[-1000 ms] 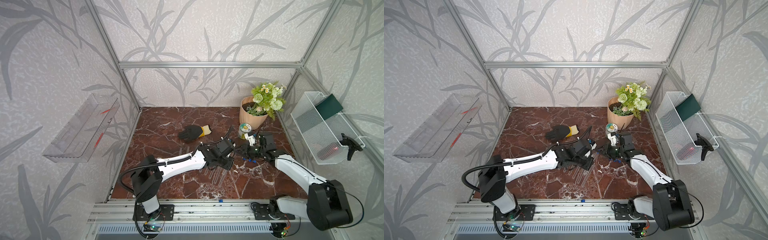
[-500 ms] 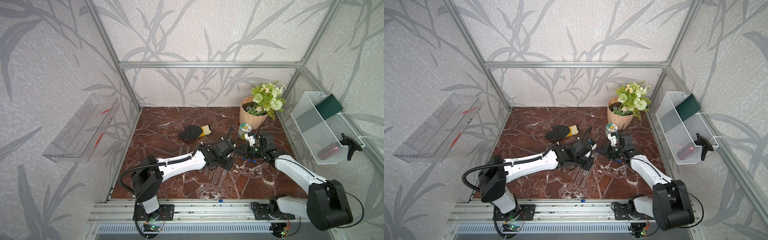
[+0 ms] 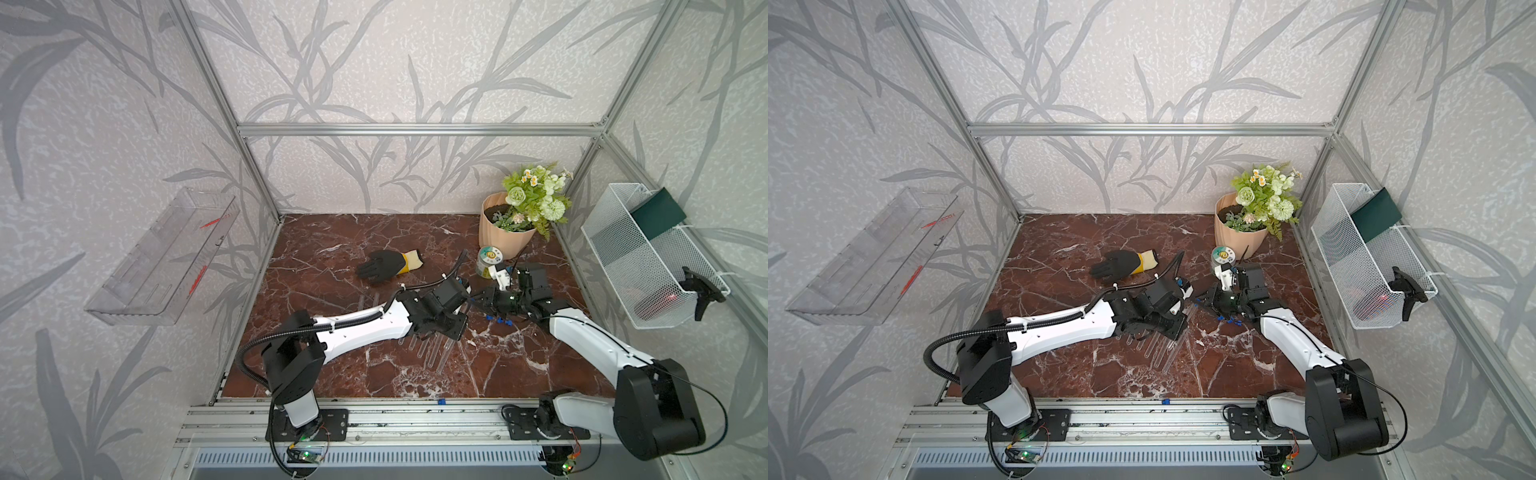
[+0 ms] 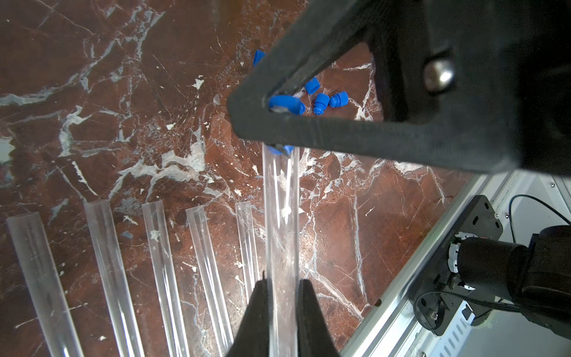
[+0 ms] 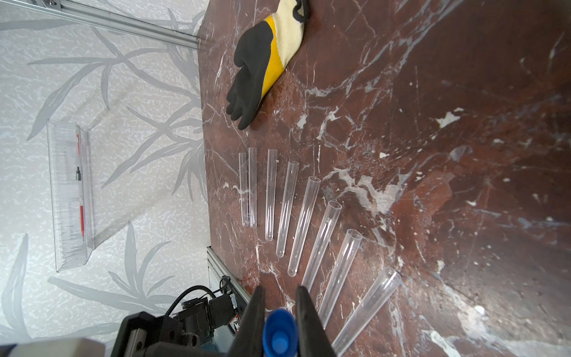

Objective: Remove stoppers from test tubes
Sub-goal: Open the stopper on the test tube.

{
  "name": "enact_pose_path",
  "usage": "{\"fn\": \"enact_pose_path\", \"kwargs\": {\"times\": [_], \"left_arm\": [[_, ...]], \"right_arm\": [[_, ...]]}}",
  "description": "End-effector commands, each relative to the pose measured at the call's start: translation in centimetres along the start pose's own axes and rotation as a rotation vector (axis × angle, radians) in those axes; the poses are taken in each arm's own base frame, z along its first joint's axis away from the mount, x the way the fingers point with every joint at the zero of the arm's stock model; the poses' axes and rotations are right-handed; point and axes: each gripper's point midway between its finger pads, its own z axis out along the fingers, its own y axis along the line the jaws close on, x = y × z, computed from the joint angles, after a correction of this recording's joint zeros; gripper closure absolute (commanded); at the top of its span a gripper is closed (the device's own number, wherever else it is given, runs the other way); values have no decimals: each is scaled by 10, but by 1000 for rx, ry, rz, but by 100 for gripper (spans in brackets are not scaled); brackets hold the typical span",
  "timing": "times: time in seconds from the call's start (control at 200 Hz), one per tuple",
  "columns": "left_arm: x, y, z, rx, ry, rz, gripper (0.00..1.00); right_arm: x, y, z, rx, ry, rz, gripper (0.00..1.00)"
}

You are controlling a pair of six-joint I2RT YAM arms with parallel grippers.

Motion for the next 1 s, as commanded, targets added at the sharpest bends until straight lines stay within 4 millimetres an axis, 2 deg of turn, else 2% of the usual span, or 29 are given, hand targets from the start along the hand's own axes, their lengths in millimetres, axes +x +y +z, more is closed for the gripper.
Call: {"fn": "enact_pose_path", "kwargs": {"times": [0.0, 0.29, 0.995], "left_arm": [[8, 9, -2, -32, 20, 0, 95], [16, 15, 2, -55, 41, 4, 96], [26, 24, 2, -95, 77, 36, 96]], "right_arm": [[-15, 16, -1, -32, -34, -33, 98], [-25, 21, -2, -36, -44, -47, 98], [-46, 17, 0, 49, -40, -135, 100]]}}
